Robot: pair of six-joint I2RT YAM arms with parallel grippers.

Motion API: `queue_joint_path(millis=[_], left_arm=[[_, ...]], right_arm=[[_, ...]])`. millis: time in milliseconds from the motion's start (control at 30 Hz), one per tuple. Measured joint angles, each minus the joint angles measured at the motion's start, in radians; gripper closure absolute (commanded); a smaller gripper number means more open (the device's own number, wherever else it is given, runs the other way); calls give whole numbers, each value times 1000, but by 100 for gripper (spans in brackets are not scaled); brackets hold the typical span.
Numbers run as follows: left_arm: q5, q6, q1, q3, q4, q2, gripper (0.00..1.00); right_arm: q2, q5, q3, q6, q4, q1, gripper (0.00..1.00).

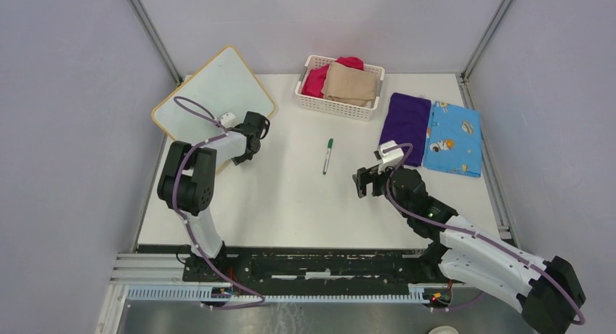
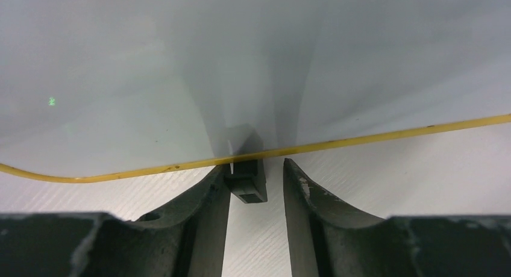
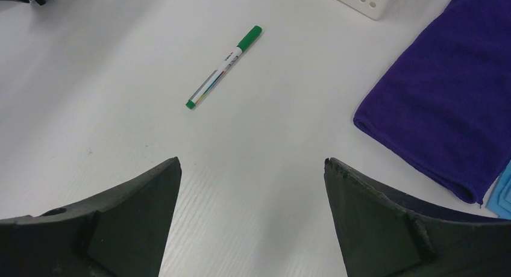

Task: Write a sentence on the whiteboard
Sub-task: Move the whiteboard stand to the center of the board.

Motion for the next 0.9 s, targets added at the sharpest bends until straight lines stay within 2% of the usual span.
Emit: queue_joint_path(millis=[300,567,900], left_arm=[[-10,12,0,6,4,9,76],[-21,30,-2,-13,45,6,98],[-63,61,-92,-102,125,-47,98]], right_arm=[[3,5,0,-8,0,0,5],[14,7,0,-8,0,0,5],[13,10,-10,-8,0,0,5]])
